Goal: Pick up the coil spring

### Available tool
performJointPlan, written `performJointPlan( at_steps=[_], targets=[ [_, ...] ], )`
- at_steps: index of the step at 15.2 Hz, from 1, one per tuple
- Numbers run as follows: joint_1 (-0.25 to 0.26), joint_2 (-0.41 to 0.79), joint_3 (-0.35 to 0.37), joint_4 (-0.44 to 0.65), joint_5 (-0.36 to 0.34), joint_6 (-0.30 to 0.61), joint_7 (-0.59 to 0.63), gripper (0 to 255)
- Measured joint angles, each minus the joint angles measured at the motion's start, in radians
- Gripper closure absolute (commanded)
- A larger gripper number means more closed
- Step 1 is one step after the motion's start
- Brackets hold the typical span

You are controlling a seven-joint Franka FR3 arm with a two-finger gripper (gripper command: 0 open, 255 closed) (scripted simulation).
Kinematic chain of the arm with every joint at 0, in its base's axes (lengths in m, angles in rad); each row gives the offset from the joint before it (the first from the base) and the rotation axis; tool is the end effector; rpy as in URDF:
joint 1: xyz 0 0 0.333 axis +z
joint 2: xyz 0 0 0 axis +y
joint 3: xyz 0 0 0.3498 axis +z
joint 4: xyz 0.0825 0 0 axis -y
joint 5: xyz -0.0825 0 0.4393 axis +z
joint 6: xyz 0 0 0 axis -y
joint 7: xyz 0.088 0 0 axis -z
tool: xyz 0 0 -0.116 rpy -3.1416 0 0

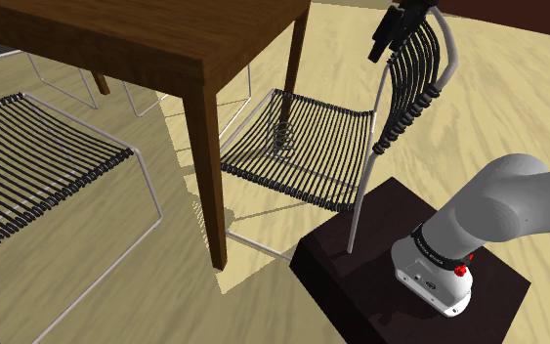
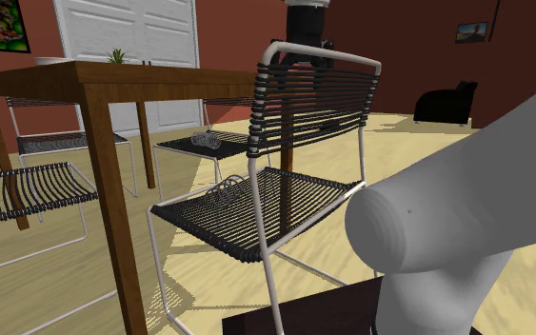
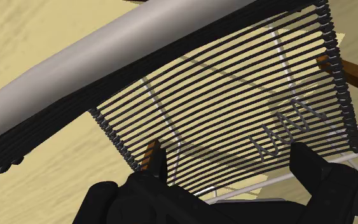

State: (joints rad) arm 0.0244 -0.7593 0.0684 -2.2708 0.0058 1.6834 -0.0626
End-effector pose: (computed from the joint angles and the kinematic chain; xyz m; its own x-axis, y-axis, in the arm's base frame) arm 0.3574 0.0422 0.6519 0.9756 0.1424 0.1668 0.1356 -0.9894 0.0518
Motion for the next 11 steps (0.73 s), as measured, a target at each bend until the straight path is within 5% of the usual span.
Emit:
performJointPlan(
  at_steps=[11],
  targets=[
    [0.003,0.209,0.096,-0.059,0.090,0.188,0.183,0]
  ],
)
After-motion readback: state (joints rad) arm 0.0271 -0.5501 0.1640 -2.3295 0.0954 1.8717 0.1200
